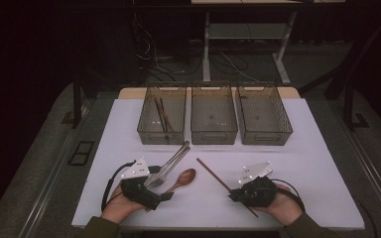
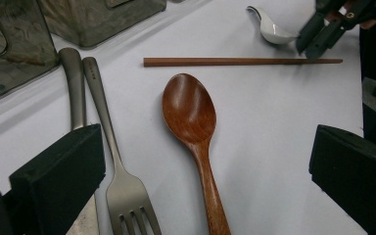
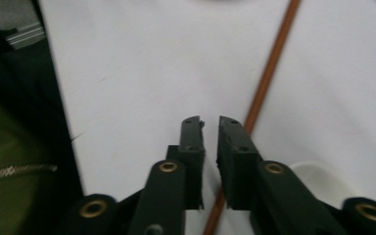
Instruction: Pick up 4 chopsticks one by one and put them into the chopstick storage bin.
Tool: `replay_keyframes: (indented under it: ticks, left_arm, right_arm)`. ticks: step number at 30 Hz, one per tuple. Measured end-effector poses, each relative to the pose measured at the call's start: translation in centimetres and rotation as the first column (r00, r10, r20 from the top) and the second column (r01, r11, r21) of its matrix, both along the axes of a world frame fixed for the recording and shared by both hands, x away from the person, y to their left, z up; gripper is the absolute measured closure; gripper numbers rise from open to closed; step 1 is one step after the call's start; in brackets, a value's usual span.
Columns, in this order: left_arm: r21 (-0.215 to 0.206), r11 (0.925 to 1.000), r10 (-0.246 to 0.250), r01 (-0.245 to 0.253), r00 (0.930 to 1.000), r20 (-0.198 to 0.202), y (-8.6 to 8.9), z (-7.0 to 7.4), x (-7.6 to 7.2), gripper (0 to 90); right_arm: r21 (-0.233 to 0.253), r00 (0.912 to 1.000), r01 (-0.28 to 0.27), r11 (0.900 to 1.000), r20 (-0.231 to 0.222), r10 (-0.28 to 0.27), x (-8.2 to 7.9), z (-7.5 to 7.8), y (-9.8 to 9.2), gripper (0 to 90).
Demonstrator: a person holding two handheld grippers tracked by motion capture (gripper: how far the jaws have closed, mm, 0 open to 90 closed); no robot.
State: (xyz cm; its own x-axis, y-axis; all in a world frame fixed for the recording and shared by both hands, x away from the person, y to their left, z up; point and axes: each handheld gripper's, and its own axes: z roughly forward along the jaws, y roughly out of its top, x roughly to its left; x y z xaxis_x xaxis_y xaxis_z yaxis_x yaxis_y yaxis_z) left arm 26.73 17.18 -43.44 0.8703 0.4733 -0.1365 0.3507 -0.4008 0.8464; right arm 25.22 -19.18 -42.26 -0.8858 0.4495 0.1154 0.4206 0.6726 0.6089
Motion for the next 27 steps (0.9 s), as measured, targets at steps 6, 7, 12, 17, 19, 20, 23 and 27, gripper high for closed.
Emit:
replay_keyframes:
  ticks: [6, 7, 12, 17, 19, 20, 23, 27]
  left_arm:
    - [-0.002, 1.0, 0.001, -0.001, 1.0, 0.0, 0.0, 0.0, 0.0, 0.0]
    - [-0.002, 1.0, 0.001, -0.001, 1.0, -0.001, 0.0, 0.0, 0.0, 0.0]
    - [-0.003, 1.0, 0.001, -0.001, 1.0, -0.001, 0.0, 0.0, 0.0, 0.0]
    - [-0.002, 1.0, 0.001, -0.001, 1.0, -0.003, 0.0, 0.0, 0.0, 0.0]
    - [-0.003, 1.0, 0.001, -0.001, 1.0, -0.002, 0.0, -0.1, 0.0, 0.0]
    - [-0.004, 1.0, 0.001, -0.001, 1.0, -0.002, 0.0, -0.1, 0.0, 0.0]
    - [-0.001, 1.0, 0.0, 0.0, 1.0, -0.003, 0.0, 0.0, 0.0, 0.0]
    - [-0.002, 1.0, -0.001, 0.001, 1.0, -0.002, 0.0, -0.1, 0.0, 0.0]
  right_arm:
    - [-0.024, 0.9996, 0.022, 0.999, 0.02, -0.021, 1.7, 0.0, 1.2, 70.1]
    - [-0.026, 0.9993, 0.028, 0.999, 0.024, -0.027, 2.0, 0.0, 1.4, 69.5]
    - [-0.056, 0.9989, 0.044, 0.997, 0.017, -0.043, 3.3, -0.4, 1.9, 70.0]
    - [-0.081, 0.9986, 0.052, 0.995, 0.016, -0.051, 4.0, -0.9, 2.3, 72.4]
    - [-0.088, 0.9987, 0.049, 0.995, 0.019, -0.048, 4.2, -1.1, 2.5, 73.4]
    - [-0.085, 0.9989, 0.047, 0.995, 0.012, -0.046, 4.2, -1.1, 2.6, 73.6]
    - [-0.095, 0.9989, 0.046, 0.994, 0.017, -0.045, 4.3, -1.2, 2.8, 74.9]
    - [-0.101, 0.9988, 0.046, 0.994, 0.022, -0.044, 4.2, -1.2, 2.9, 77.7]
